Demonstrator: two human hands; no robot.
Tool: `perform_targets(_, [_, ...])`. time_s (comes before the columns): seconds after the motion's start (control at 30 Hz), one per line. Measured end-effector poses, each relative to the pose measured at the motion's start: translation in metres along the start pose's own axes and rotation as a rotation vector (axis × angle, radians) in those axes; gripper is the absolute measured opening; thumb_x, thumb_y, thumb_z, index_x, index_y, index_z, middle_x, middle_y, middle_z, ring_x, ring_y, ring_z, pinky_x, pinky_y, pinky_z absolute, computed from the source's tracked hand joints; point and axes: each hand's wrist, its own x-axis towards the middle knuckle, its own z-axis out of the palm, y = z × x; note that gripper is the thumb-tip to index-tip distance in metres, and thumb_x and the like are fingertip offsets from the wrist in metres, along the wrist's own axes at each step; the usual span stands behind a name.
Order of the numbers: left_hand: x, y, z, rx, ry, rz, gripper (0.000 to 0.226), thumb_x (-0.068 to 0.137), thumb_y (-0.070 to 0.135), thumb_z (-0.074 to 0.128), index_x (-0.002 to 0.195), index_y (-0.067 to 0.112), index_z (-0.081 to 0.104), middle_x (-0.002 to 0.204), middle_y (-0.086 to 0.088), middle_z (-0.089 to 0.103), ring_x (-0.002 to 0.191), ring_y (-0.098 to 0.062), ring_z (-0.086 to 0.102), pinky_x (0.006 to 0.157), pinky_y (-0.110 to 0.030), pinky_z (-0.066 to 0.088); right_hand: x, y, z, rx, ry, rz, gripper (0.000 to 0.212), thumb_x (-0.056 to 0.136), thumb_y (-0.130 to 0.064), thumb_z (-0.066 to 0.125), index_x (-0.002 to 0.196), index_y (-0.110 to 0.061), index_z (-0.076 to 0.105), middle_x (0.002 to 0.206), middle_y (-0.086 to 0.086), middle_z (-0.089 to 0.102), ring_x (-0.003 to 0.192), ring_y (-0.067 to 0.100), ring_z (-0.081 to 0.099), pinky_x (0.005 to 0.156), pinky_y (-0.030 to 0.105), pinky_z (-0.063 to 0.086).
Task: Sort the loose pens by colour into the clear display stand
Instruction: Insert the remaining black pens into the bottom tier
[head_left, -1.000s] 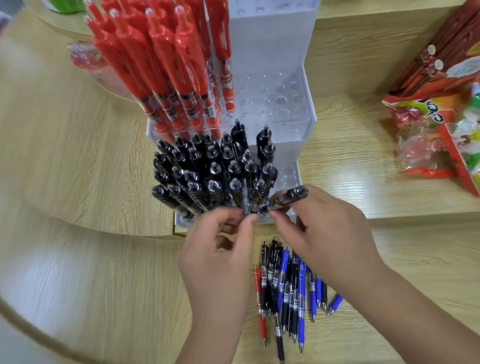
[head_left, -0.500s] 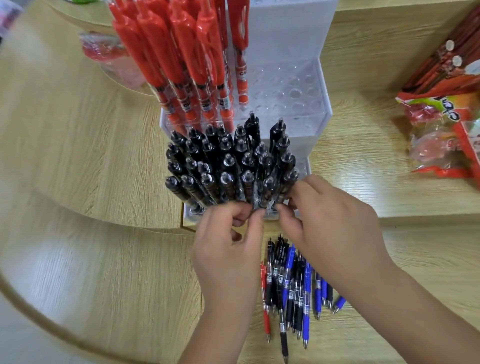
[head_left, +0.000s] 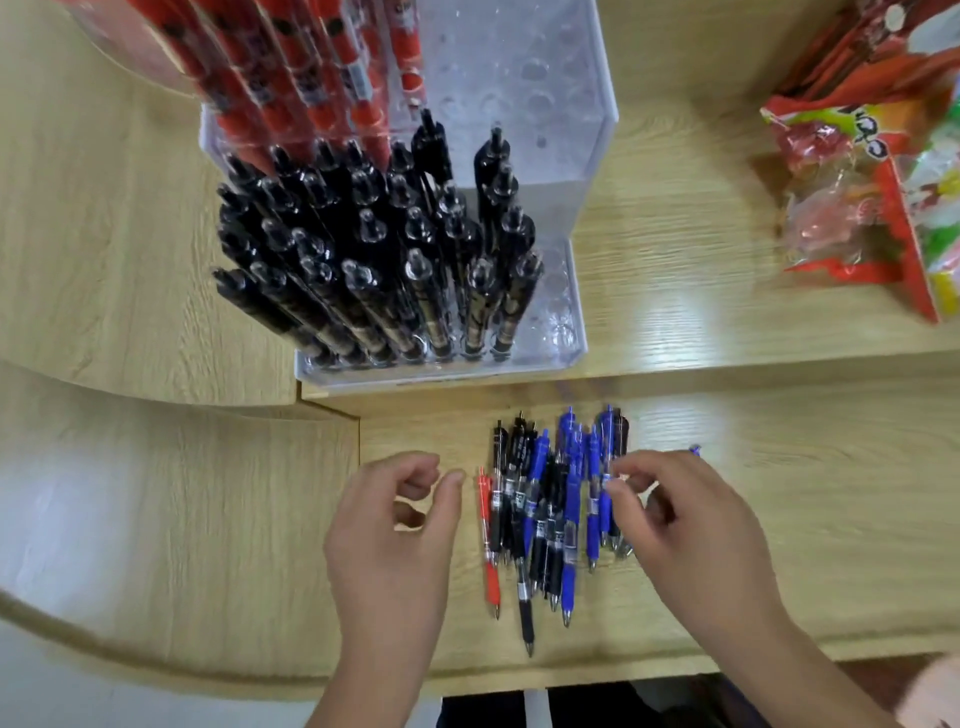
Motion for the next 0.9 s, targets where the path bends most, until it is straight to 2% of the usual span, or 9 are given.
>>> perform_targets(0.1, [-0.014, -0.036, 0.018, 0.127, -0.151, -0.081, 0.022, 0.083, 0.03, 0.076, 0.095, 0.042, 0.062, 0.091, 0.017, 0.064, 0.084, -0.001, 0.062, 0.075, -0.032, 0.057, -0.013, 0.012, 0.029, -0.08, -0.144, 0.058, 0.009, 0.087, -0.038, 0.064, 0.095, -0.039, 0.065, 0.084, -0.022, 0.056, 0.064, -0.002, 0.055, 0.054, 0.017, 0.042])
perform_targets(0.2, [-0.019, -0.06, 0.039, 0.165, -0.222, -0.156, 0.023, 0.084, 0.031, 0.075, 0.106, 0.029, 0.066, 0.092, 0.014, 0.064, 0.082, -0.001, 0.063, 0.075, -0.029, 0.056, -0.018, 0.004, 0.053, -0.181, -0.243, -0.029, 0.021, 0.089, -0.049, 0.056, 0.106, -0.037, 0.063, 0.092, -0.018, 0.061, 0.073, -0.001, 0.058, 0.058, 0.02, 0.047])
perform_targets(0.33, [-0.007, -0.067, 0.06, 0.248, -0.228, -0.13, 0.017, 0.085, 0.031, 0.072, 0.1, 0.029, 0.065, 0.09, 0.011, 0.063, 0.079, -0.005, 0.062, 0.07, -0.027, 0.052, -0.013, -0.013, 0.073, -0.385, -0.386, -0.083, 0.042, 0.093, -0.059, 0.044, 0.113, -0.024, 0.053, 0.104, -0.004, 0.062, 0.09, 0.016, 0.065, 0.063, 0.028, 0.046])
perform_targets(0.43, [0.008, -0.063, 0.07, 0.352, -0.212, -0.095, 0.016, 0.084, 0.036, 0.07, 0.095, 0.027, 0.062, 0.092, 0.009, 0.06, 0.081, -0.011, 0.061, 0.067, -0.031, 0.052, -0.007, -0.023, 0.08, -0.48, -0.448, -0.06, 0.036, 0.095, -0.051, 0.046, 0.105, -0.017, 0.053, 0.099, 0.0, 0.062, 0.087, 0.023, 0.065, 0.057, 0.029, 0.037])
perform_targets(0.53, [0.018, -0.054, 0.078, 0.466, -0.226, -0.097, 0.02, 0.085, 0.04, 0.068, 0.096, 0.025, 0.061, 0.098, 0.004, 0.056, 0.081, -0.018, 0.061, 0.063, -0.029, 0.046, -0.002, -0.028, 0.084, -0.457, -0.46, -0.013, 0.014, 0.092, -0.033, 0.049, 0.087, -0.02, 0.05, 0.075, -0.005, 0.054, 0.069, 0.023, 0.058, 0.049, 0.026, 0.028])
perform_targets(0.63, [0.025, -0.045, 0.081, 0.587, -0.232, -0.068, 0.026, 0.086, 0.038, 0.065, 0.108, 0.025, 0.063, 0.111, -0.002, 0.054, 0.093, -0.024, 0.06, 0.063, -0.03, 0.044, 0.001, -0.027, 0.078, -0.376, -0.468, 0.058, 0.023, 0.093, -0.039, 0.047, 0.079, -0.021, 0.044, 0.065, -0.006, 0.043, 0.066, 0.022, 0.049, 0.052, 0.028, 0.033])
perform_targets(0.7, [0.029, -0.044, 0.085, 0.69, -0.246, 0.001, 0.03, 0.088, 0.034, 0.061, 0.115, 0.022, 0.062, 0.115, -0.005, 0.054, 0.103, -0.026, 0.056, 0.067, -0.034, 0.044, 0.002, -0.022, 0.069, -0.316, -0.413, 0.096, 0.029, 0.092, -0.046, 0.045, 0.078, -0.021, 0.047, 0.067, -0.006, 0.051, 0.066, 0.02, 0.053, 0.055, 0.029, 0.04])
perform_targets(0.8, [0.036, -0.038, 0.091, 0.774, -0.257, 0.036, 0.028, 0.09, 0.035, 0.058, 0.111, 0.018, 0.064, 0.113, -0.006, 0.056, 0.105, -0.026, 0.054, 0.07, -0.034, 0.044, 0.004, -0.013, 0.049, -0.202, -0.335, 0.117, 0.03, 0.092, -0.052, 0.046, 0.078, -0.025, 0.05, 0.07, -0.008, 0.06, 0.064, 0.009, 0.058, 0.058, 0.029, 0.05])
perform_targets(0.9, [0.04, -0.032, 0.088, 0.677, -0.286, -0.069, 0.025, 0.088, 0.034, 0.061, 0.107, 0.019, 0.066, 0.11, -0.002, 0.057, 0.102, -0.023, 0.055, 0.069, -0.032, 0.044, 0.008, -0.008, 0.018, -0.034, -0.324, 0.083, 0.03, 0.091, -0.051, 0.054, 0.072, -0.029, 0.046, 0.056, -0.011, 0.052, 0.051, 0.004, 0.048, 0.048, 0.019, 0.035])
